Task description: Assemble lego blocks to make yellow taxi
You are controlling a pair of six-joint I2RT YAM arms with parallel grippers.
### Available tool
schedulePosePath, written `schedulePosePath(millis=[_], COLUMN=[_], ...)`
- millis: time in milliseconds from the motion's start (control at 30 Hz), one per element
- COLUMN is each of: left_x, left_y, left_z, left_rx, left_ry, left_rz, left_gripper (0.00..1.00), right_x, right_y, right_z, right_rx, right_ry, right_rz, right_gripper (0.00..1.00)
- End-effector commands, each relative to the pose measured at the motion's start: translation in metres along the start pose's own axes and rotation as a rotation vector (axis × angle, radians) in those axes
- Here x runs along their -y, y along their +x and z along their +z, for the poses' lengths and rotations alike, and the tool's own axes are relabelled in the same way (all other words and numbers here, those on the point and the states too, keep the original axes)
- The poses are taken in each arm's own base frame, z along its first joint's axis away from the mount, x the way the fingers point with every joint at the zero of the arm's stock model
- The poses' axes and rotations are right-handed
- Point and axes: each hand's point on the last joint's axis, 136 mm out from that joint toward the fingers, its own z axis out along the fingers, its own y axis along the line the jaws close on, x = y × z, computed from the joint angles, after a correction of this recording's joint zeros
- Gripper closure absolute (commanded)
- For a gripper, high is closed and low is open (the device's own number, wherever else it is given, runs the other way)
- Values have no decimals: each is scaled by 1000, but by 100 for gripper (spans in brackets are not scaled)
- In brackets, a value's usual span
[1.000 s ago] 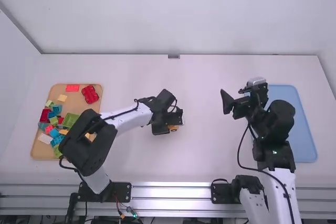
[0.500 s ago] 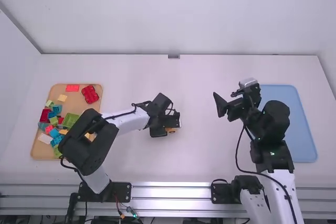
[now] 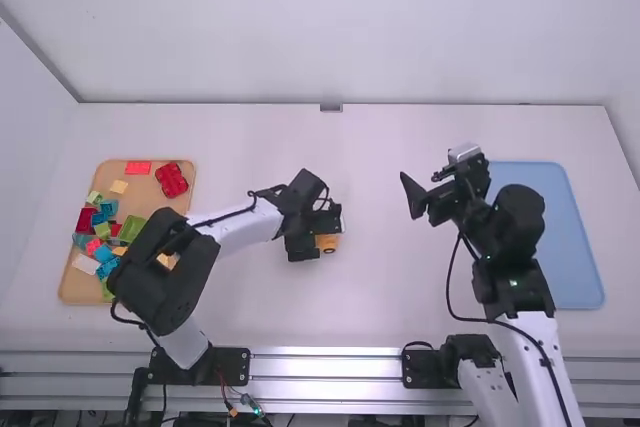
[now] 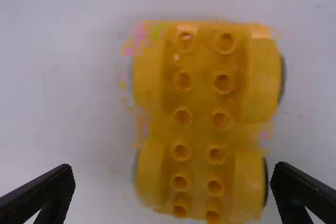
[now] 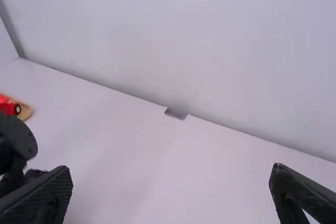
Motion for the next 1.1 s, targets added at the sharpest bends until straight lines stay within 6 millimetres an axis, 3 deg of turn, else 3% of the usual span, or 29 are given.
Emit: schedulePosePath(millis=[0, 100, 133, 167, 233, 300, 367, 600, 700, 767, 1033, 1067], left_x=[-40, -72, -88, -88, -112, -123, -136, -152, -162, -160, -179, -183], left_y=[-1, 23, 40, 40, 70, 88, 124, 199, 230, 263, 313, 330], left_z=[-40, -74, -91, -91, -119, -133, -152, -174, -182, -187, -178, -175], left_rx=[60, 105, 130, 130, 194, 231, 278, 246, 258, 227, 147, 97], left_ry=[-122, -219, -265, -265, -323, -348, -386, -524, -633, -702, -618, -596], left_rz=[-152, -345, -457, -457, -647, -763, -1004, -1285, -1538, -1769, -1958, -2027], left_gripper=[1, 1, 1, 1, 1, 1, 1, 1, 1, 1, 1, 1], right_x=[0, 1, 2, 2, 3, 4, 6, 8, 4, 0, -5, -4], right_y=[-18, -20, -19, -19, -19, -18, -16, -13, -14, -16, -19, -19], right_z=[-1, 3, 5, 5, 7, 10, 14, 27, 33, 39, 47, 47], right_rx=[39, 45, 44, 44, 47, 43, 37, 36, 44, 56, 74, 77], right_ry=[-4, -4, -5, -5, -5, -8, -8, -19, -35, -50, -66, -61], right_rz=[-15, -17, -17, -17, -18, -17, -13, -14, -21, -31, -45, -46], right_gripper=[1, 1, 1, 1, 1, 1, 1, 1, 1, 1, 1, 1])
